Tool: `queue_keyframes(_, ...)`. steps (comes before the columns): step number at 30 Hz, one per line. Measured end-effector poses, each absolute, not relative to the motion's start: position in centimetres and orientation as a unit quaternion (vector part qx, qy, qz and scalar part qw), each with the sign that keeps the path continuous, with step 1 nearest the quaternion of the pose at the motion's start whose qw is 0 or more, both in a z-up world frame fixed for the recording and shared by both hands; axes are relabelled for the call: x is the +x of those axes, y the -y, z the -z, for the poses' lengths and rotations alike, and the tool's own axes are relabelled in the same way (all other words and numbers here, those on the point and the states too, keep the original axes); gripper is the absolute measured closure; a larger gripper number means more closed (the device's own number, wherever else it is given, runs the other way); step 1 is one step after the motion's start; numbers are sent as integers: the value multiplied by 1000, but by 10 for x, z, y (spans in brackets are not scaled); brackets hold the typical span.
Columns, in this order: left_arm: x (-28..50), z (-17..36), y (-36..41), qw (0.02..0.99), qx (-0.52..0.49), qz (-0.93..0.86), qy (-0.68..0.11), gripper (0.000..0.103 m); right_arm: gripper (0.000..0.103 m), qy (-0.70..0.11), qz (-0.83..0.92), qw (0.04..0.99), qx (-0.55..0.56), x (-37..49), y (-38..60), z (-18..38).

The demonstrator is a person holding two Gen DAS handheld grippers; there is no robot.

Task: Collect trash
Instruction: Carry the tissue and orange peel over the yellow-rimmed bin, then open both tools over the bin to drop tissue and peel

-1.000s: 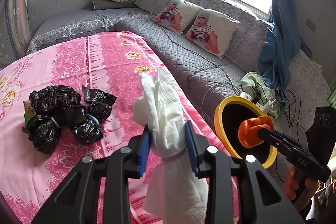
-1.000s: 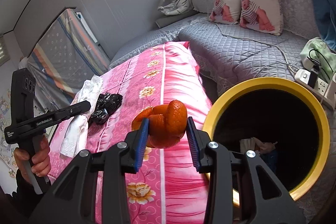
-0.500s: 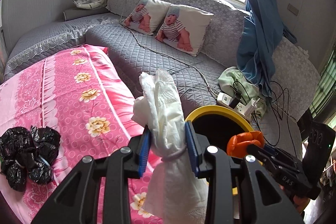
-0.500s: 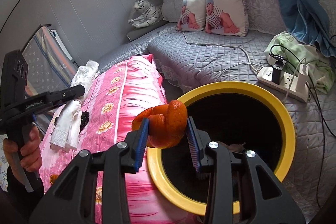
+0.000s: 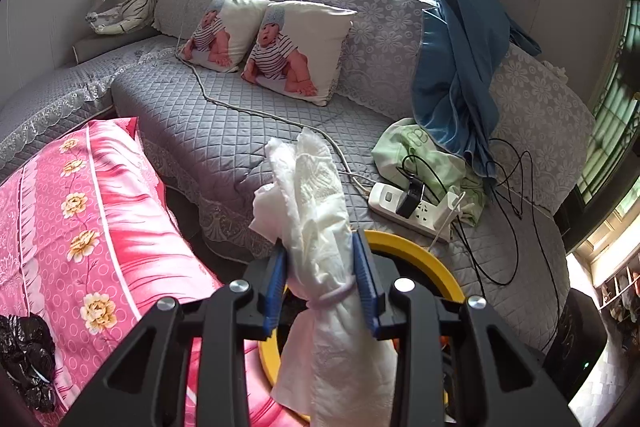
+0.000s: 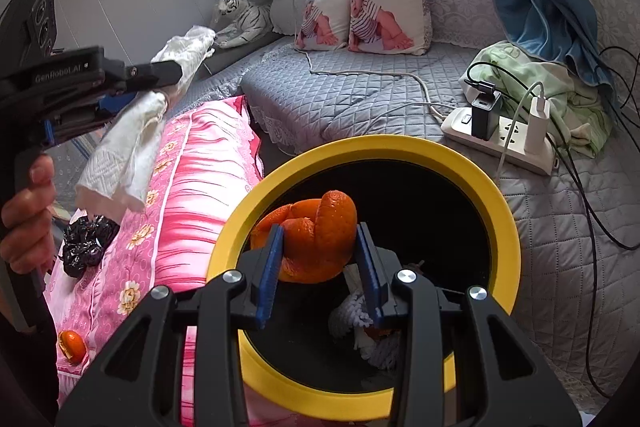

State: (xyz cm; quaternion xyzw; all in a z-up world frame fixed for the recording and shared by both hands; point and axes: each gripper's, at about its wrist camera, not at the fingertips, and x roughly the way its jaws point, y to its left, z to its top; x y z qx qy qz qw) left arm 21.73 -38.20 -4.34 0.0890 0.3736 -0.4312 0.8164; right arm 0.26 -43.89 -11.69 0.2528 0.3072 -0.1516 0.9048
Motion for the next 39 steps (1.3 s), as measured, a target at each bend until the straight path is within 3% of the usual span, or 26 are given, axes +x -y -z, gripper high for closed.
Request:
queue_keyframes(24, 204, 42, 454, 816, 113, 441, -357, 73, 68, -325, 165, 896, 253, 0, 448, 139)
queue_keyframes(28, 205, 42, 457, 818, 111, 438, -356, 72, 62, -323, 167, 896, 255, -1, 451, 138)
queue_keyframes(32, 208, 40, 457, 829, 104, 422, -353, 55, 58, -317, 176, 895, 262, -6, 457, 137)
queue_keyframes(39, 213, 32, 446, 835, 91, 416, -350, 53, 54, -306, 180, 896, 268, -15, 460, 129)
